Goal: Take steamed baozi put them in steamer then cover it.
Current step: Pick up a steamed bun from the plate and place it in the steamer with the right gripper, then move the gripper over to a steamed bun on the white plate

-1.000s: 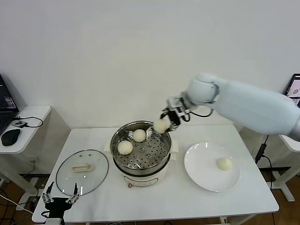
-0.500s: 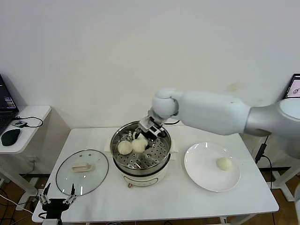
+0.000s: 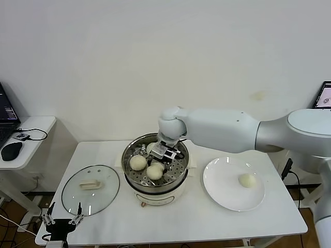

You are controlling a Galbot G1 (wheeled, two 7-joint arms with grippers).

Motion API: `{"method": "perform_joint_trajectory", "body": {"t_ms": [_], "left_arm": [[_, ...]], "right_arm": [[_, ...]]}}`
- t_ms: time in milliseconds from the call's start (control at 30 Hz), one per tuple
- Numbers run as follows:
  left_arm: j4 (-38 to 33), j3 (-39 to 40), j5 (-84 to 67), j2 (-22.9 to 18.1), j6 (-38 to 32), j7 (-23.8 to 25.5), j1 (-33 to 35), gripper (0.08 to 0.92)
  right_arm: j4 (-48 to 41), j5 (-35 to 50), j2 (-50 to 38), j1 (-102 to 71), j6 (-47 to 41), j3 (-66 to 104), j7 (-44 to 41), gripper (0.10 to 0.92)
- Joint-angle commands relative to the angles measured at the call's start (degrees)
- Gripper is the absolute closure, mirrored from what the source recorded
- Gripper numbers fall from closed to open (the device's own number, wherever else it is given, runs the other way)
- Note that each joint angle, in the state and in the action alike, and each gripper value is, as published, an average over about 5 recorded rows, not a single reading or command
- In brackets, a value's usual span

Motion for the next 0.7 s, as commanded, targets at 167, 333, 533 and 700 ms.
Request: {"method": "perform_joint_trajectory", "body": {"t_ms": [167,333,533,700], "left_arm": [[0.1,-0.1,0.0,0.0,0.0,-0.1,0.1,0.177],[0.1,-0.1,0.0,0.1,0.0,0.0,0.0,0.177],[-0.1,-0.1,-0.1,0.5,0.1,0.1,-0.4,0.177],[-0.2,-0.1,0.0,1.0,0.2,0.2,-0.5,0.177]], "right_arm": [[0.0,-0.8,0.4,0.5,2.0,-0.5,-1.4,0.268],[1.4,0.2,-1.9,3.0,1.6,0.7,-1.9,0.206],[4.6,2.3,-8.7,5.6,-4.9,3.1,-2.0,0.203],[9.9,4.0,-19.0,6.2,-19.4,6.0,-1.1,0.203]]}}
